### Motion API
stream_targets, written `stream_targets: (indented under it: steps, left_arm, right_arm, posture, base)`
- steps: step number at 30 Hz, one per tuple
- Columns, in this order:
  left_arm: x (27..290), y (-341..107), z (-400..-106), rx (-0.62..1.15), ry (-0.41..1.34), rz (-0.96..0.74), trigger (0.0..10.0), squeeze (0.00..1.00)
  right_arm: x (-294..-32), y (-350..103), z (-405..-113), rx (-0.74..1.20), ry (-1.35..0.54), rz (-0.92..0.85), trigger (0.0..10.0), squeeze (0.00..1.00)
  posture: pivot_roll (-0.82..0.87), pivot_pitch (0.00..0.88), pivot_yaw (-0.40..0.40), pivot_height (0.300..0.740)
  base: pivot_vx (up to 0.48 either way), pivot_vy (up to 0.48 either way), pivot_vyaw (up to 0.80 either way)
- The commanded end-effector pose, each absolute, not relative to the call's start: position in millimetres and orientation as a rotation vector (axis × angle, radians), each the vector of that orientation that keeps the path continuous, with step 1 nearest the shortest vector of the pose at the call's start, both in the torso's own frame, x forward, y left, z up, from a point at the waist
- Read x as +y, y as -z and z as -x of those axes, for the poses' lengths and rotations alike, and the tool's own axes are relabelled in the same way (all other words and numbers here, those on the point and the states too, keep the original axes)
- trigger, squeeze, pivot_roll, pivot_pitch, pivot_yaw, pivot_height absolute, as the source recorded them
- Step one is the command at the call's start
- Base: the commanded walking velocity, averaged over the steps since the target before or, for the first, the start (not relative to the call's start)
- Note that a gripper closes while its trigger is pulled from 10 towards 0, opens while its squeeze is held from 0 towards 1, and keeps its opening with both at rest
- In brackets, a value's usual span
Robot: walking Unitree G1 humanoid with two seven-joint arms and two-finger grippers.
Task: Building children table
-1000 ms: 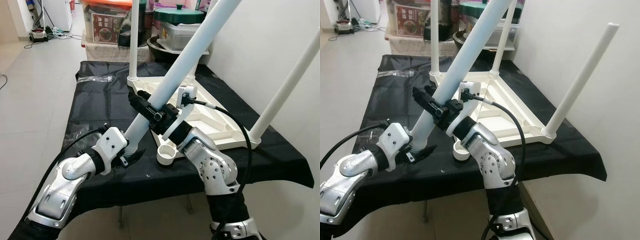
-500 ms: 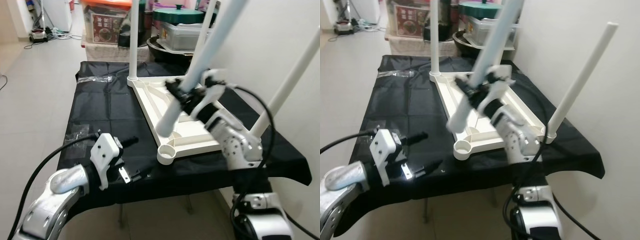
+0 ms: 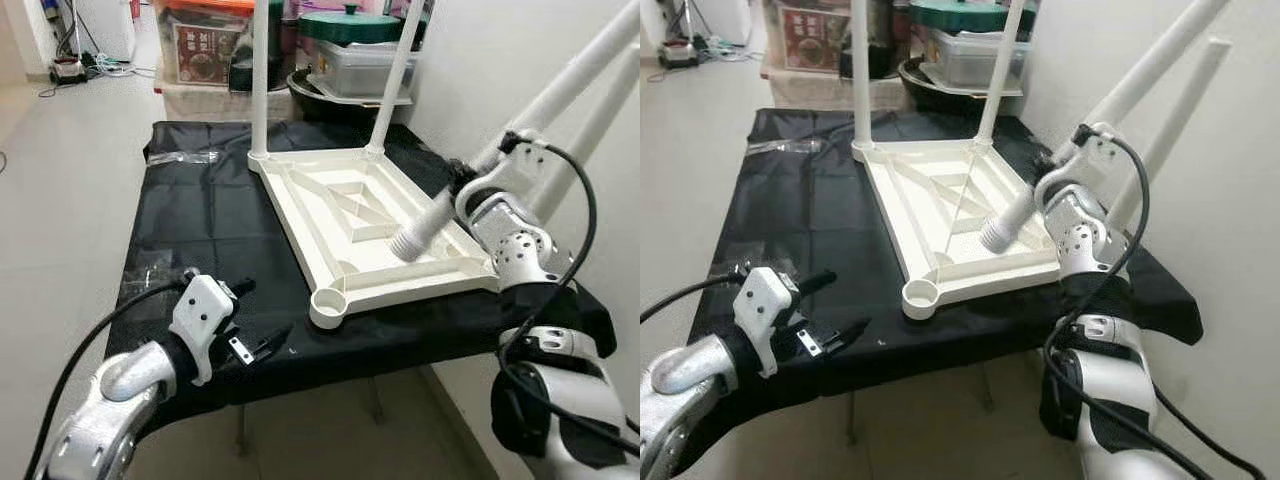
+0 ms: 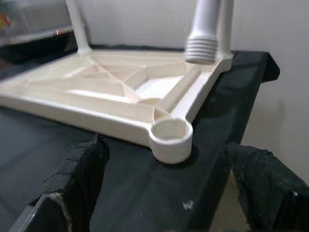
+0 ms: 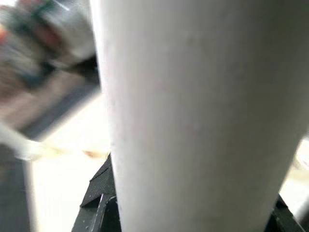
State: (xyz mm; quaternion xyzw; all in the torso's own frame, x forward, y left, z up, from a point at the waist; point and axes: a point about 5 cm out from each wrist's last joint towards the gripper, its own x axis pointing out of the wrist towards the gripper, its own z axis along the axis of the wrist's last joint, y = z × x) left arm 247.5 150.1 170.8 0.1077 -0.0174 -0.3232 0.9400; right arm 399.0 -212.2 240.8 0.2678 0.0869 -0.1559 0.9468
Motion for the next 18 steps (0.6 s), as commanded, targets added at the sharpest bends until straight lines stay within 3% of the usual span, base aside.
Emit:
stream_targets:
  steps: [1, 8, 11, 18]
  left_arm:
    - [150, -168, -246, -0.011, 0.645, -0.213, 10.0, 0.00]
    - [152, -166, -244, 0.000, 0.619, -0.199, 10.0, 0.00]
    - [151, -166, -245, -0.003, 0.618, -0.201, 10.0, 0.00]
    - [151, -165, -244, 0.000, 0.617, -0.200, 10.0, 0.00]
  right_arm:
    - [-207, -230, -398, 0.272, 0.383, -0.547, 10.0, 0.00]
    - [-190, -244, -409, 0.322, 0.284, -0.692, 10.0, 0.00]
    - [-182, -260, -411, 0.205, 0.140, -0.690, 10.0, 0.00]
    - [-177, -280, -408, 0.057, 0.102, -0.704, 10.0, 0.00]
  posture:
    - [0.10, 0.000, -0.139, 0.740]
    - [0.10, 0.000, -0.135, 0.740]
    - [0.10, 0.000, -0.132, 0.740]
    - [0.10, 0.000, -0.130, 0.740]
  base:
    - [0.000, 0.000, 0.00]
    - [0.000, 0.000, 0.00]
    - [0.000, 0.000, 0.00]
    - [0.000, 0.000, 0.00]
